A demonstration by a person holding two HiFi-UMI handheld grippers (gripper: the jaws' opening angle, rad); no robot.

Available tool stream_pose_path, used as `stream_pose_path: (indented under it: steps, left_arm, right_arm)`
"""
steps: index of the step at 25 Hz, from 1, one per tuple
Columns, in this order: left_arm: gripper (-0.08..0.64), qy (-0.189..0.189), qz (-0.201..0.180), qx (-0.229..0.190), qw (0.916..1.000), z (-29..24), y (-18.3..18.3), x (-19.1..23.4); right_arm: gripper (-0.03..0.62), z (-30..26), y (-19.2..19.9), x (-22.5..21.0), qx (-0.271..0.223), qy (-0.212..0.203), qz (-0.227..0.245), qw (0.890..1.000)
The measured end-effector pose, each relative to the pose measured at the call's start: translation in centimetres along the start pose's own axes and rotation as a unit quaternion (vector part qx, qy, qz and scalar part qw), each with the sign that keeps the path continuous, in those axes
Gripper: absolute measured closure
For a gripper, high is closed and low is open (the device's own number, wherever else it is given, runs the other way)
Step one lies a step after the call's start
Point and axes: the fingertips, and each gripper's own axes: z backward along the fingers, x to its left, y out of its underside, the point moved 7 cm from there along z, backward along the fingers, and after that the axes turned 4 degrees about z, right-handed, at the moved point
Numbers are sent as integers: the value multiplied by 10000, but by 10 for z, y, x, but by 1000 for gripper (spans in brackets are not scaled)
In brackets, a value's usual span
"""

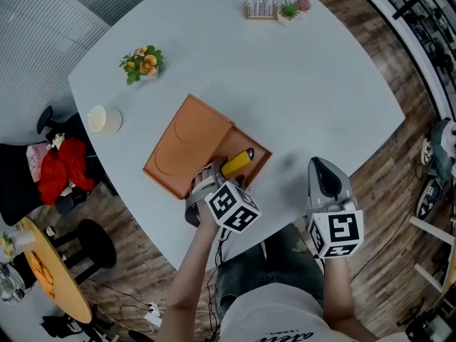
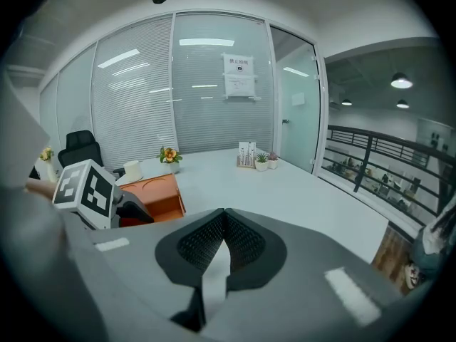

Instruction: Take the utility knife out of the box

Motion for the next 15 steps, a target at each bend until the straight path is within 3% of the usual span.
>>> stream_pose_path:
  steps: [6,15]
  left_arm:
    - [279,-30,1,316,9995,-5,-2,0]
    - [326,292,-55,651,9974,-11,-5,-3]
  right_arm:
    - [568,-1,2,-1,40,10,-35,10000]
    - [568,-4,3,5,66,-46,-38,10000]
